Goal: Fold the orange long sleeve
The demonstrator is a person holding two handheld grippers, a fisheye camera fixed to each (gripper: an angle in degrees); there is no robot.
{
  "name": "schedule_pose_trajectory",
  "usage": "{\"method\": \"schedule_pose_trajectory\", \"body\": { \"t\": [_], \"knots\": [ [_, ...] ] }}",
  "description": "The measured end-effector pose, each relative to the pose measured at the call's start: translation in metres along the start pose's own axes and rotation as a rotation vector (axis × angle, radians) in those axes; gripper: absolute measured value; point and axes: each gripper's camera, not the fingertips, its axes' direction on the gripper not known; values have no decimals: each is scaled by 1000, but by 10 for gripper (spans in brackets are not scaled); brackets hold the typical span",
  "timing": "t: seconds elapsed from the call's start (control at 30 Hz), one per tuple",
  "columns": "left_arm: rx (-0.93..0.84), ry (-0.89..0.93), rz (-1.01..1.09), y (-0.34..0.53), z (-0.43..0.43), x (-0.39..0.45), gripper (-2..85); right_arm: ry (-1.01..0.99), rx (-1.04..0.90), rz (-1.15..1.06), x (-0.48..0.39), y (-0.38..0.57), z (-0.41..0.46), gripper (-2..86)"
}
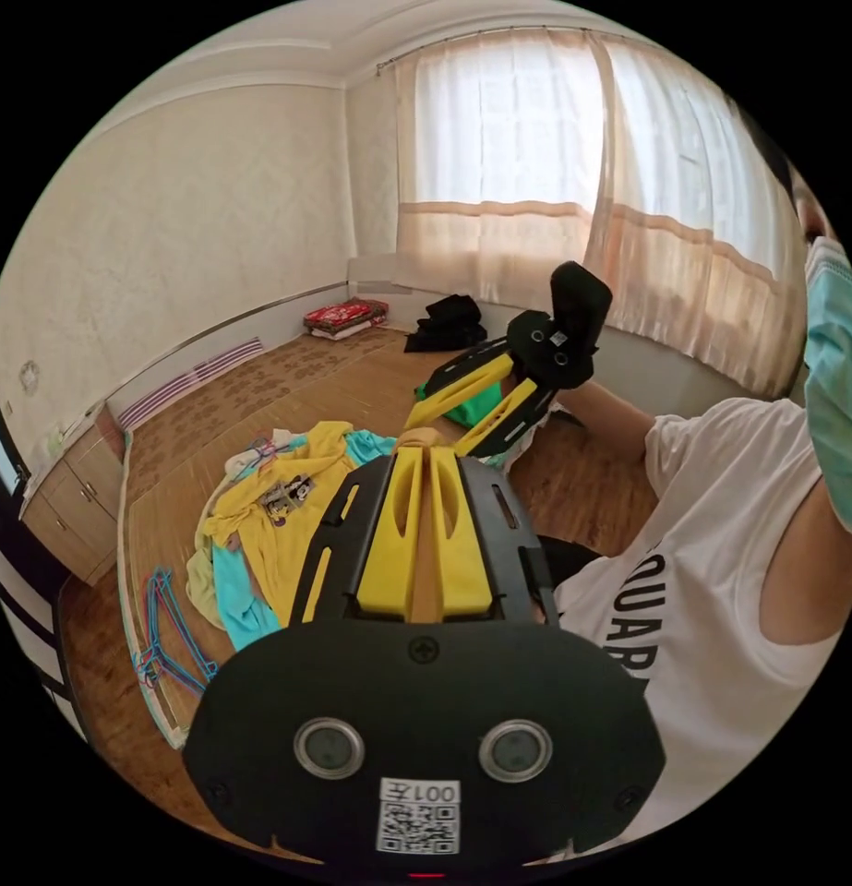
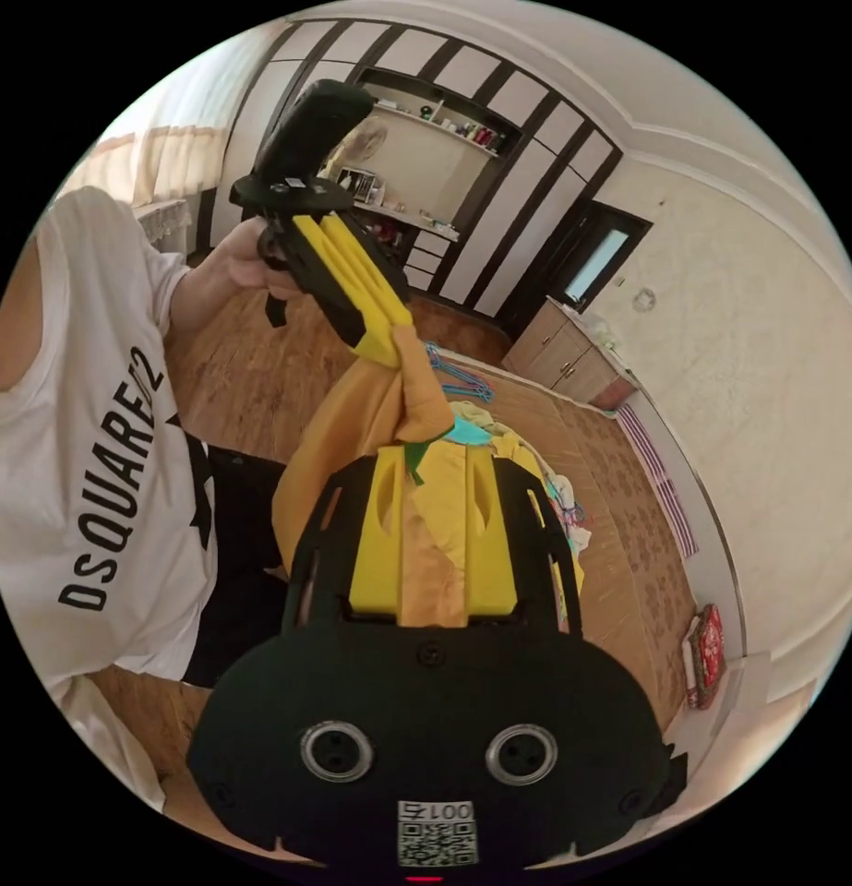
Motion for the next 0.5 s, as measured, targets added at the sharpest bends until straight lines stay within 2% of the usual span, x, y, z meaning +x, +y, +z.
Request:
{"method": "schedule_pose_trajectory", "body": {
  "t": [0.17,0.3,0.5],
  "knots": [
    [-20,35,8,-6,-7,4,-10,15,36,4,21,14,-7,100],
    [-58,10,59,-16,-6,16,-10,10,-9,-35,38,21,3,99],
    [-151,87,139,-32,-5,36,-11,-68,-31,-213,61,41,22,68]
  ]
}}
